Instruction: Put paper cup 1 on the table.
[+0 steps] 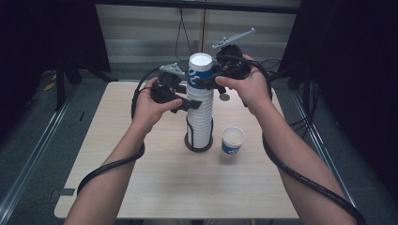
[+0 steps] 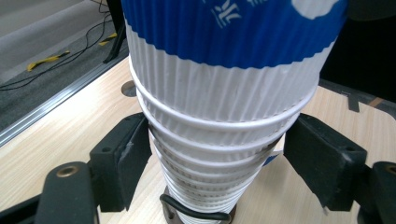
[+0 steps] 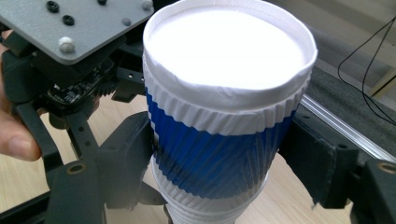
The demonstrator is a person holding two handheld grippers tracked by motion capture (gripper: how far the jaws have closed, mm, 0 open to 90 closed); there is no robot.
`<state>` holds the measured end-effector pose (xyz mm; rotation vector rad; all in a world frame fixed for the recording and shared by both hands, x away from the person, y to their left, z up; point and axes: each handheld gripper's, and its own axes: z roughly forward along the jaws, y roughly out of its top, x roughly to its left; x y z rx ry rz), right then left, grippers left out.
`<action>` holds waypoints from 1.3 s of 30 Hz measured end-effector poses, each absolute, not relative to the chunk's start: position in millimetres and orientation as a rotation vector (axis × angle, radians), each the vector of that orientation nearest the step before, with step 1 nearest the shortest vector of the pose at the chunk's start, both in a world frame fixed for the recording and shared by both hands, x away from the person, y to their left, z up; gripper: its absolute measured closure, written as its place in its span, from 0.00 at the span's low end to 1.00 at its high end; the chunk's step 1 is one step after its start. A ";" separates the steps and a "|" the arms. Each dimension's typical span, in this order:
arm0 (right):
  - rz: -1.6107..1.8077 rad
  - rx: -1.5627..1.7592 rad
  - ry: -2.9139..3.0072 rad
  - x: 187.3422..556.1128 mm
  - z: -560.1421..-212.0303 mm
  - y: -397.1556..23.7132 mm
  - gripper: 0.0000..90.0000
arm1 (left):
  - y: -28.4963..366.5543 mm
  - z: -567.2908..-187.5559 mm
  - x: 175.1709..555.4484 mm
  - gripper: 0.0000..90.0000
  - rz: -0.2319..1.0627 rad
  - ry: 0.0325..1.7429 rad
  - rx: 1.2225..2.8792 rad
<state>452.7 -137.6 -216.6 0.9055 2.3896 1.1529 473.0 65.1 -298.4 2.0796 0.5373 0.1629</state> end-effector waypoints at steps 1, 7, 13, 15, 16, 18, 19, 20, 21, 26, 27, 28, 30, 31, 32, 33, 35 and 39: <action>1.154 0.903 2.390 452.7 -216.7 -137.7 0.28 | 65.3 -298.6 473.0 0.26 0.161 0.538 2.077; 1.159 0.903 2.391 452.2 -217.1 -138.7 0.28 | 66.2 -298.0 472.7 0.19 0.107 0.565 2.010; 1.160 0.902 2.386 451.2 -217.5 -139.0 0.28 | 61.4 -295.0 473.6 0.17 0.133 0.588 2.000; 1.161 0.904 2.383 450.7 -217.6 -139.0 0.28 | 60.8 -295.1 474.1 0.17 0.133 0.588 1.979; 1.162 0.903 2.382 450.5 -217.7 -139.1 0.28 | 60.0 -295.2 474.3 0.17 0.127 0.588 1.986; 1.158 0.908 2.385 449.9 -217.3 -139.3 0.28 | 59.8 -295.2 474.3 0.17 0.125 0.585 1.989; 1.151 0.904 2.389 449.9 -216.7 -139.5 0.28 | 59.2 -294.6 473.8 0.17 0.136 0.574 2.001; 1.141 0.911 2.396 449.3 -215.6 -139.2 0.28 | 59.1 -294.5 473.6 0.17 0.134 0.576 2.001; 1.137 0.915 2.397 449.2 -215.3 -139.0 0.28 | 59.4 -294.3 473.8 0.17 0.136 0.577 2.003; 1.159 0.923 2.382 449.4 -215.6 -137.8 0.28 | 61.4 -295.2 473.8 0.18 0.143 0.568 2.008; 1.160 0.924 2.379 449.4 -214.8 -137.5 0.29 | 61.5 -295.0 473.2 0.18 0.147 0.569 2.013; 1.163 0.929 2.381 449.4 -213.4 -137.1 0.29 | 61.5 -295.1 472.7 0.18 0.150 0.570 2.015; 1.184 0.926 2.366 449.6 -210.3 -137.1 0.30 | 61.3 -295.9 472.2 0.18 0.155 0.574 2.009; 1.183 0.927 2.367 450.3 -210.0 -137.1 0.30 | 61.8 -296.2 472.5 0.18 0.155 0.571 2.012; 1.183 0.927 2.367 450.3 -210.0 -137.1 0.30 | 61.8 -296.2 472.5 0.18 0.155 0.571 2.012; 1.180 0.932 2.365 450.2 -209.9 -136.8 0.30 | 62.1 -296.4 472.5 0.18 0.154 0.573 2.011; 1.186 0.927 2.355 449.7 -210.7 -136.7 0.30 | 62.3 -297.0 472.4 0.18 0.146 0.577 2.011; 1.213 0.936 2.335 450.0 -213.0 -137.3 0.29 | 63.7 -298.8 473.1 0.19 0.142 0.576 2.008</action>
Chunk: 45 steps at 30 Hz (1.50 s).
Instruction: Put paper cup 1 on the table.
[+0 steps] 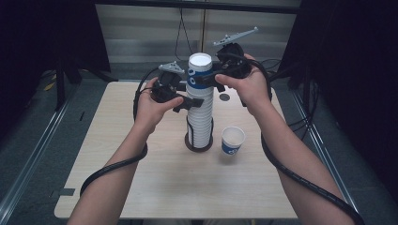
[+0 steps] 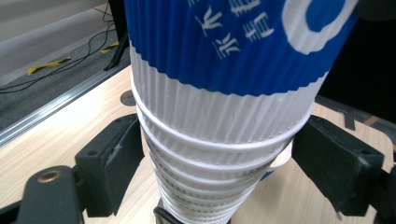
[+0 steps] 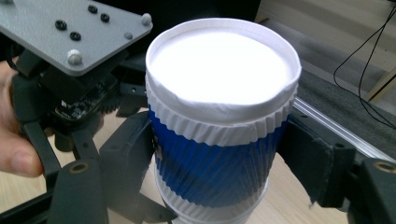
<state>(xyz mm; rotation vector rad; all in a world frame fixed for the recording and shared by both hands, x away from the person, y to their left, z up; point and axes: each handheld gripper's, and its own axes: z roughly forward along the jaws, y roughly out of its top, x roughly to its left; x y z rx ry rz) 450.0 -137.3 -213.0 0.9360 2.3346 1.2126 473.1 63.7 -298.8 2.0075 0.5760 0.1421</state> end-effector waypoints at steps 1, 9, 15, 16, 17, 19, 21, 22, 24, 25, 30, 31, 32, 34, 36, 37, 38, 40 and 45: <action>1.228 0.958 2.323 450.0 -213.7 -137.7 0.28 | 64.0 -299.8 473.5 0.20 0.132 0.580 2.000; 1.195 0.983 2.290 454.0 -235.3 -128.5 0.21 | 59.9 -299.5 471.4 0.21 0.143 0.559 2.010; 1.176 0.998 2.303 454.5 -231.9 -128.1 0.23 | 58.8 -299.3 470.9 0.21 0.141 0.545 2.012; 1.169 1.004 2.308 454.2 -230.6 -128.5 0.23 | 58.3 -299.1 470.9 0.21 0.140 0.546 2.012; 1.171 0.998 2.308 454.5 -230.4 -129.1 0.23 | 57.8 -299.3 471.3 0.21 0.138 0.543 2.010; 1.174 1.005 2.294 454.1 -230.9 -130.2 0.23 | 56.7 -299.9 472.2 0.21 0.135 0.543 2.011; 1.175 1.007 2.290 453.7 -231.3 -131.0 0.24 | 56.2 -300.1 472.3 0.21 0.132 0.543 2.013; 1.178 1.007 2.291 454.0 -231.7 -131.6 0.24 | 55.7 -300.1 472.1 0.21 0.133 0.543 2.011; 1.182 1.012 2.290 453.9 -231.5 -132.5 0.24 | 55.1 -299.6 472.1 0.21 0.135 0.544 2.017; 1.175 1.014 2.292 453.9 -231.1 -132.7 0.24 | 55.2 -299.2 472.3 0.21 0.134 0.544 2.016; 1.172 1.017 2.290 453.8 -231.1 -133.0 0.24 | 54.3 -300.5 472.4 0.21 0.126 0.552 2.011; 1.173 1.022 2.284 453.6 -231.1 -133.2 0.24 | 54.6 -300.6 472.7 0.21 0.125 0.548 2.017; 1.169 1.013 2.286 453.4 -231.2 -133.0 0.24 | 54.3 -300.6 472.5 0.21 0.129 0.548 2.019; 1.170 1.022 2.281 453.6 -230.8 -133.3 0.24 | 53.0 -301.5 471.3 0.25 0.167 0.537 2.059; 1.163 1.022 2.281 454.4 -230.7 -134.2 0.24 | 54.7 -305.0 472.3 0.25 0.140 0.551 2.023; 1.173 1.033 2.268 454.0 -230.4 -134.7 0.24 | 56.2 -306.0 472.7 0.25 0.125 0.554 2.007; 1.169 1.027 2.271 453.7 -229.7 -134.7 0.24 | 56.9 -307.0 472.8 0.26 0.117 0.554 2.000; 1.156 1.016 2.286 454.2 -229.7 -134.6 0.24 | 57.1 -308.1 472.6 0.26 0.117 0.556 1.999; 1.170 1.013 2.282 454.7 -231.8 -134.8 0.23 | 56.0 -306.1 473.6 0.17 0.106 0.572 1.946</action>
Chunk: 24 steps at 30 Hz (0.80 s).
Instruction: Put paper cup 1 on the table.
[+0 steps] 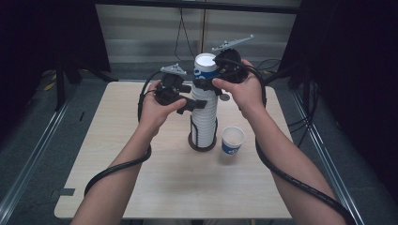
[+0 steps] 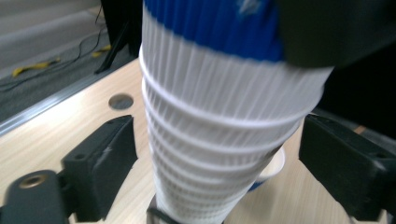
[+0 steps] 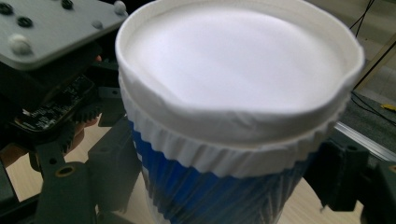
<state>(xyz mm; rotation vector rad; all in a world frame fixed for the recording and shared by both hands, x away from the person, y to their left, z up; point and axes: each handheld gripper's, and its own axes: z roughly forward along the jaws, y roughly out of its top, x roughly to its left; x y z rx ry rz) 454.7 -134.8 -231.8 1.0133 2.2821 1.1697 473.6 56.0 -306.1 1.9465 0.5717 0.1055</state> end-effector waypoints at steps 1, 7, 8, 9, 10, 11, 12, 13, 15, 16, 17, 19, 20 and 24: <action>1.176 1.013 2.278 454.6 -232.5 -135.4 0.23 | 55.0 -305.3 474.2 0.18 0.089 0.567 1.925; 1.190 1.008 2.258 453.1 -234.4 -135.5 0.23 | 42.6 -305.5 475.5 0.14 0.160 0.565 1.938; 1.190 1.008 2.258 453.1 -234.4 -135.5 0.23 | 42.6 -305.5 475.5 0.13 0.160 0.565 1.938; 1.195 1.008 2.252 452.4 -235.0 -135.9 0.23 | 38.4 -306.4 474.7 0.13 0.191 0.552 1.928; 1.193 1.009 2.252 452.2 -235.0 -136.1 0.23 | 37.0 -306.4 474.3 0.13 0.201 0.548 1.938; 1.193 1.015 2.250 451.8 -234.7 -136.2 0.23 | 35.5 -306.0 473.9 0.13 0.207 0.540 1.945; 1.185 1.019 2.253 451.2 -234.1 -136.6 0.23 | 34.5 -305.1 473.5 0.13 0.212 0.536 1.954; 1.183 1.021 2.257 451.1 -233.6 -137.1 0.23 | 33.7 -304.5 472.8 0.14 0.214 0.533 1.962; 1.176 1.031 2.265 450.1 -232.3 -138.1 0.24 | 32.3 -304.5 471.6 0.14 0.227 0.527 1.966; 1.175 1.030 2.266 450.3 -232.0 -138.8 0.24 | 32.3 -304.6 471.5 0.14 0.229 0.523 1.966; 1.177 1.032 2.263 450.1 -232.0 -138.9 0.24 | 32.3 -305.0 471.6 0.14 0.232 0.521 1.964; 1.188 1.037 2.248 449.2 -231.8 -138.2 0.24 | 33.2 -305.3 471.6 0.14 0.232 0.525 1.963; 1.192 1.037 2.242 448.9 -230.8 -138.1 0.25 | 33.7 -305.3 471.9 0.14 0.230 0.526 1.965; 1.213 1.031 2.228 449.0 -223.3 -138.0 0.27 | 34.2 -305.4 471.5 0.14 0.232 0.540 1.961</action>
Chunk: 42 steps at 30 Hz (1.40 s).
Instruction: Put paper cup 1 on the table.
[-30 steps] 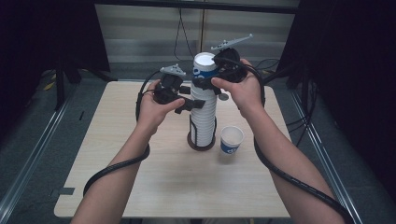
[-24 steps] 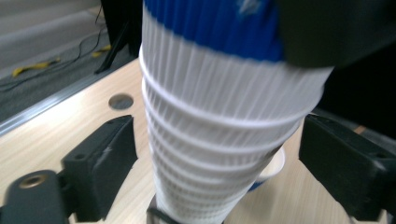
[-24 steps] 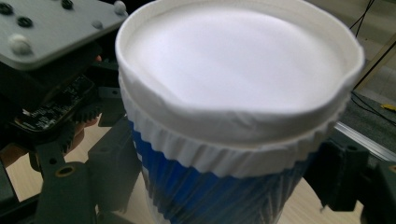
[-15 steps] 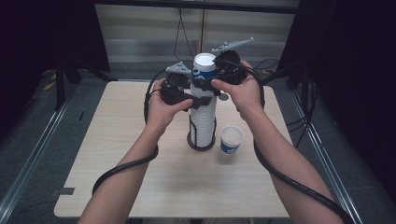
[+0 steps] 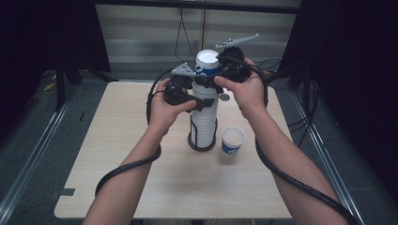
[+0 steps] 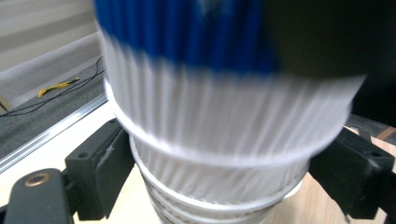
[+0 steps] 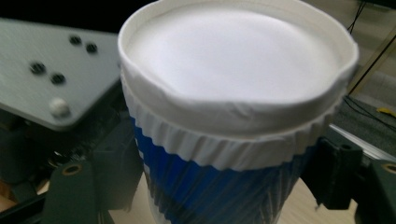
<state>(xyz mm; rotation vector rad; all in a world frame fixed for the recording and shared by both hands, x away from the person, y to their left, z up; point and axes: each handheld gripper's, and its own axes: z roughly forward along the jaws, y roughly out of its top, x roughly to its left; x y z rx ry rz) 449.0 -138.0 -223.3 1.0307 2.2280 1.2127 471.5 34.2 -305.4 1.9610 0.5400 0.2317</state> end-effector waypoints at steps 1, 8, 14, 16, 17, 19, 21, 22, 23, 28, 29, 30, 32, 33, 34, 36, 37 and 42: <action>1.222 1.027 2.224 448.9 -219.9 -138.2 0.27 | 34.4 -305.8 471.1 0.14 0.232 0.534 1.962; 1.275 1.042 2.199 445.5 -200.9 -144.4 0.29 | 33.0 -304.3 471.1 0.14 0.226 0.544 1.971; 1.283 1.043 2.204 443.0 -192.6 -147.1 0.28 | 33.2 -304.5 471.2 0.14 0.224 0.544 1.970; 1.289 1.032 2.198 441.7 -190.3 -147.8 0.28 | 33.1 -304.6 471.3 0.14 0.224 0.544 1.969; 1.288 1.031 2.196 440.9 -188.9 -148.1 0.28 | 33.1 -304.3 471.1 0.14 0.226 0.544 1.973; 1.293 1.028 2.193 440.0 -186.3 -149.1 0.28 | 32.7 -304.2 470.8 0.14 0.223 0.539 1.974; 1.299 1.026 2.186 438.9 -183.1 -150.8 0.28 | 32.0 -304.0 470.5 0.14 0.222 0.542 1.975; 1.298 1.023 2.188 438.7 -182.3 -151.5 0.28 | 31.8 -303.7 470.7 0.14 0.224 0.539 1.979; 1.303 1.024 2.182 438.1 -181.0 -152.2 0.28 | 31.8 -303.5 470.8 0.14 0.225 0.540 1.981; 1.324 1.033 2.159 436.6 -172.7 -157.4 0.28 | 32.0 -304.1 470.7 0.14 0.221 0.546 1.976; 1.332 1.042 2.148 436.2 -171.0 -159.6 0.28 | 33.2 -304.3 471.2 0.14 0.219 0.549 1.974; 1.332 1.042 2.148 436.2 -171.0 -159.6 0.28 | 33.2 -304.3 471.2 0.14 0.219 0.549 1.974; 1.337 1.053 2.134 435.6 -168.7 -165.6 0.27 | 35.9 -304.7 471.9 0.14 0.219 0.559 1.971; 1.337 1.054 2.136 435.3 -168.6 -170.1 0.27 | 36.6 -305.1 471.8 0.14 0.217 0.561 1.967; 1.332 1.055 2.129 434.8 -168.8 -172.5 0.27 | 36.6 -304.8 471.6 0.14 0.218 0.559 1.971; 1.333 1.051 2.128 434.6 -168.9 -174.8 0.27 | 36.4 -304.5 471.3 0.14 0.221 0.561 1.975; 1.335 1.061 2.127 434.2 -169.4 -177.8 0.27 | 36.3 -304.1 471.0 0.14 0.220 0.557 1.981; 1.387 1.095 2.101 431.1 -178.1 -195.4 0.27 | 35.3 -303.5 470.6 0.14 0.222 0.562 1.985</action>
